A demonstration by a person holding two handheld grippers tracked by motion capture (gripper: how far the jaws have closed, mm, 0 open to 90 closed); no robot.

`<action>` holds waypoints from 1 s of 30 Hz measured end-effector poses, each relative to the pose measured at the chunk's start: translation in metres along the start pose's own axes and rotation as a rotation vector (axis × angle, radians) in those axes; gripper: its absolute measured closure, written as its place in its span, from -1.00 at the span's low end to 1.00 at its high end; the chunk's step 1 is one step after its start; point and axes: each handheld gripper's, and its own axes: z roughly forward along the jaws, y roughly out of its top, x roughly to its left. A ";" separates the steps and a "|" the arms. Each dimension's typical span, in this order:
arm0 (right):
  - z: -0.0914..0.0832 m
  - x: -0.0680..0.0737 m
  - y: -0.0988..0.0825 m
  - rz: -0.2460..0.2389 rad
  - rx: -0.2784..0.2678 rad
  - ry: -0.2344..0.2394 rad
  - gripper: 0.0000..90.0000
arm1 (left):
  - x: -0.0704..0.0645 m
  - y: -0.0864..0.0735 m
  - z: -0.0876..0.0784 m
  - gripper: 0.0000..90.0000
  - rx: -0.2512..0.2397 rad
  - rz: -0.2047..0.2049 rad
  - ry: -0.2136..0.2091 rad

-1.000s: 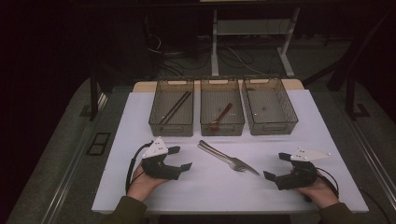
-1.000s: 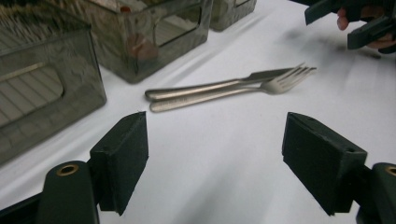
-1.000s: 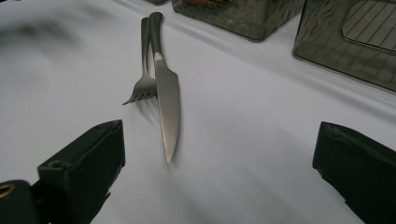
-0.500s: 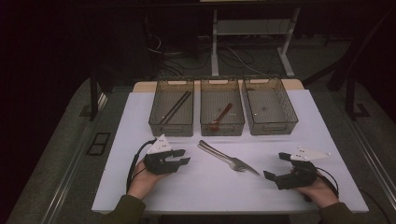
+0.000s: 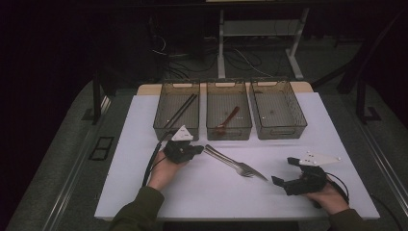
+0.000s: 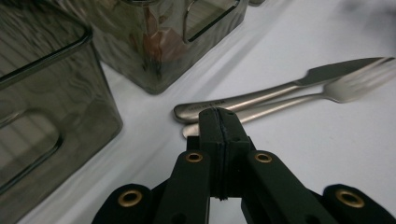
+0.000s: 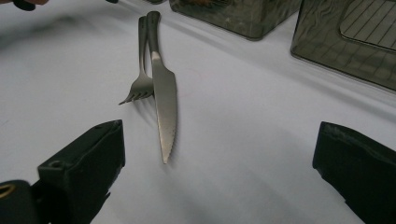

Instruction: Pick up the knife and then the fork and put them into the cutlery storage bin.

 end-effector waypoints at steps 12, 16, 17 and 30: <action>-0.001 0.000 0.000 0.001 -0.003 0.001 -0.96 | -0.003 0.010 0.033 0.97 0.073 0.050 0.002; -0.001 0.000 0.000 0.000 -0.006 0.001 -0.96 | -0.003 0.011 0.039 0.98 0.076 0.051 0.006; -0.001 0.000 0.000 0.001 -0.007 0.002 -0.96 | -0.002 0.011 0.040 0.98 0.073 0.046 0.007; -0.001 0.000 0.000 0.002 -0.007 0.002 -0.96 | -0.003 0.016 0.049 0.98 0.100 0.069 0.015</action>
